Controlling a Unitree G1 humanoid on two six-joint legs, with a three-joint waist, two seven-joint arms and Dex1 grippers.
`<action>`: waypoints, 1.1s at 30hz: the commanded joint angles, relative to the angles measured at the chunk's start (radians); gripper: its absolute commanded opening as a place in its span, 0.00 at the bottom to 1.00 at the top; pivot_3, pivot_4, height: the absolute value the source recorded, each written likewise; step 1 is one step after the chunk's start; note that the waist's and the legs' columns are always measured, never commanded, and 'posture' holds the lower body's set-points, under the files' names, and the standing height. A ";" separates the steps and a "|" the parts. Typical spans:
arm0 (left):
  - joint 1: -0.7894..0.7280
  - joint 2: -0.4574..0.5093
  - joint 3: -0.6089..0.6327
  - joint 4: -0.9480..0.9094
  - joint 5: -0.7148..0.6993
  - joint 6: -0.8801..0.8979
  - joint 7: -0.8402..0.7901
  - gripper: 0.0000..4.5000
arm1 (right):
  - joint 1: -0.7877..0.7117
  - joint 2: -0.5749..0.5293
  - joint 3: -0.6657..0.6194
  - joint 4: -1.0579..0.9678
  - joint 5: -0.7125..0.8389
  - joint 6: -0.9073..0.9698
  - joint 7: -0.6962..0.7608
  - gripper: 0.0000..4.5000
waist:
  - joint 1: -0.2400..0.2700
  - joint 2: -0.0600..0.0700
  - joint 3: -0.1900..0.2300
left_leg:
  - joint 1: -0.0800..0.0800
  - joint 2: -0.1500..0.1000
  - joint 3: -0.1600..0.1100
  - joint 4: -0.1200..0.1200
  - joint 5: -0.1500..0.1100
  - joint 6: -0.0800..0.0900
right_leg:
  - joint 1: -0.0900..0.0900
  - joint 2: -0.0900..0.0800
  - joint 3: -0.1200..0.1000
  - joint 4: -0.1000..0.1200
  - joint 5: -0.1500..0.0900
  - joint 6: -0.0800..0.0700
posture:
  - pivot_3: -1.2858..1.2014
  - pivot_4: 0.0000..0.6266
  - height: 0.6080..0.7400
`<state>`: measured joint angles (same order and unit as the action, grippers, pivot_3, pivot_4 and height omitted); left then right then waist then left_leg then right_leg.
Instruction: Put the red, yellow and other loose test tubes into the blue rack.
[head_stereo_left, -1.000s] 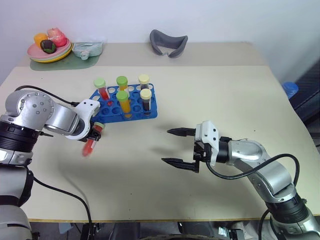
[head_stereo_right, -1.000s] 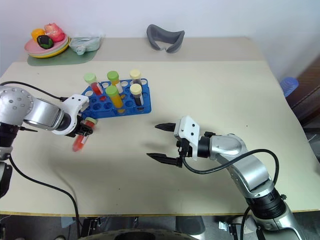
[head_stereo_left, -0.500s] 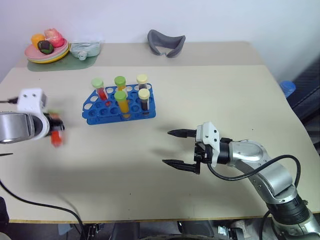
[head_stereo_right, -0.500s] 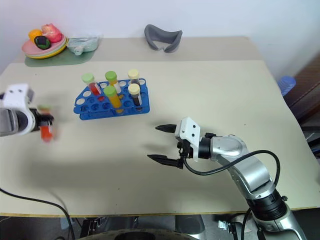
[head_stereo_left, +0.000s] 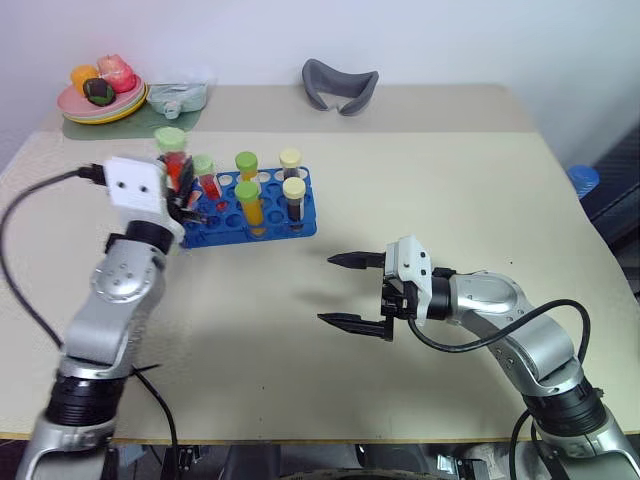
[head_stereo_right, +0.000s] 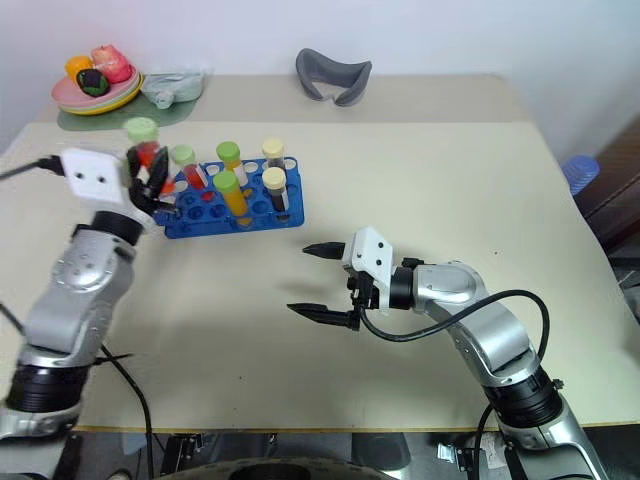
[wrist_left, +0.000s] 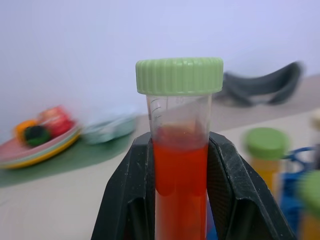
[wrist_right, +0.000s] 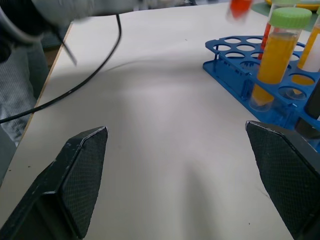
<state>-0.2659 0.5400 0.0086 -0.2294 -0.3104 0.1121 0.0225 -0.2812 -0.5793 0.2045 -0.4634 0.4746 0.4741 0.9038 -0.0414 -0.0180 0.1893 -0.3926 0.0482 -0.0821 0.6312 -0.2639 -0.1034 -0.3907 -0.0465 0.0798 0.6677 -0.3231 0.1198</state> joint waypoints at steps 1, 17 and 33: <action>0.003 -0.042 0.008 0.061 0.082 -0.124 -0.054 0.17 | 0.003 0.001 -0.019 -0.034 0.000 -0.011 -0.011 1.00 | -0.001 0.000 0.000 | 0.000 0.000 0.000 0.000 0.000 0.000 | 0.000 0.000 0.000 0.000 0.000 0.000 | 0.52 0.24 1.00; 0.040 -0.195 0.119 0.155 0.083 -0.193 -0.143 0.17 | 0.016 -0.014 -0.032 -0.049 0.011 -0.008 -0.024 1.00 | -0.001 0.000 0.000 | 0.001 0.000 -0.001 0.001 0.000 0.000 | 0.001 0.000 0.000 0.001 0.000 0.000 | 0.52 0.24 1.00; 0.048 -0.258 0.122 0.164 0.132 -0.211 -0.171 0.17 | 0.025 0.044 -0.076 -0.049 0.096 0.044 -0.073 1.00 | 0.000 0.000 0.000 | 0.001 0.000 -0.001 0.001 0.000 0.000 | 0.001 0.000 0.000 0.001 0.000 0.000 | 0.52 0.24 1.00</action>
<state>-0.2198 0.2833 0.1159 -0.0528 -0.1865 -0.0730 -0.1395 -0.2573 -0.5445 0.1488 -0.4746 0.5512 0.5194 0.8359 -0.0409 -0.0180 0.1891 -0.3915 0.0480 -0.0831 0.6317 -0.2641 -0.1030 -0.3893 -0.0466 0.0793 0.6684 -0.3231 0.1200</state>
